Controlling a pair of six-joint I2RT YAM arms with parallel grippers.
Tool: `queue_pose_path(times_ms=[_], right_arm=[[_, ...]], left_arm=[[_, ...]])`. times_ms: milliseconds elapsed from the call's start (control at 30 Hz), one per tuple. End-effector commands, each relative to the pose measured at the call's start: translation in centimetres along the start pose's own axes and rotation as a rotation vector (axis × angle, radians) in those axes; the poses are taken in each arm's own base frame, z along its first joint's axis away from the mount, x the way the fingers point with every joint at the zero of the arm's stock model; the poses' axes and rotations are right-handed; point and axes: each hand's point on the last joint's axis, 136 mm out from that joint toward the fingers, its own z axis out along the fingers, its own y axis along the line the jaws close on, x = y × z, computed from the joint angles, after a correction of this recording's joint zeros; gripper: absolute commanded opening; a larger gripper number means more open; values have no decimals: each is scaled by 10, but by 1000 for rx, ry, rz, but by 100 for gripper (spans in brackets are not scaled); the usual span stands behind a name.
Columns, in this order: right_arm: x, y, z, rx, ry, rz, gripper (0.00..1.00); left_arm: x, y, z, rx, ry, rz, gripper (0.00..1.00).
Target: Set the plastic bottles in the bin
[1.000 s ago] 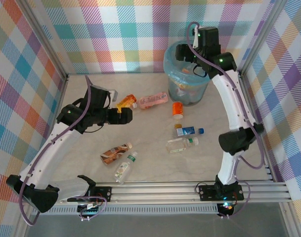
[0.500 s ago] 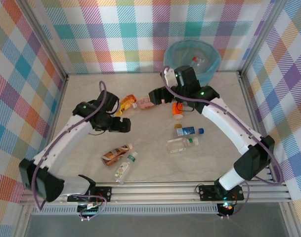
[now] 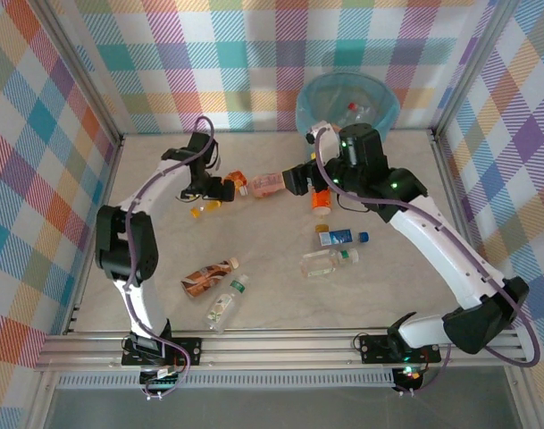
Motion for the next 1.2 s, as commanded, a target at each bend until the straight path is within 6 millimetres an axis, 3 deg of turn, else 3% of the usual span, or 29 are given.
queue_pose_path(times_ms=[0,300,667,933,1167], right_arm=[[9,-6,4,21,17,-32,92],[16,-8,5,28,42,-18,93],[18,-7,6,22,53,-8,92],[21,-7,3,29,63,-8,91],[8,-2,-5,7,30,-2,90]], left_arm=[[-9,11,13,-15,28,33,96],[4,23,56,8,130,25,96],[18,16,71,60,175,29,79],[19,20,60,37,159,41,69],[5,21,11,32,38,19,67]])
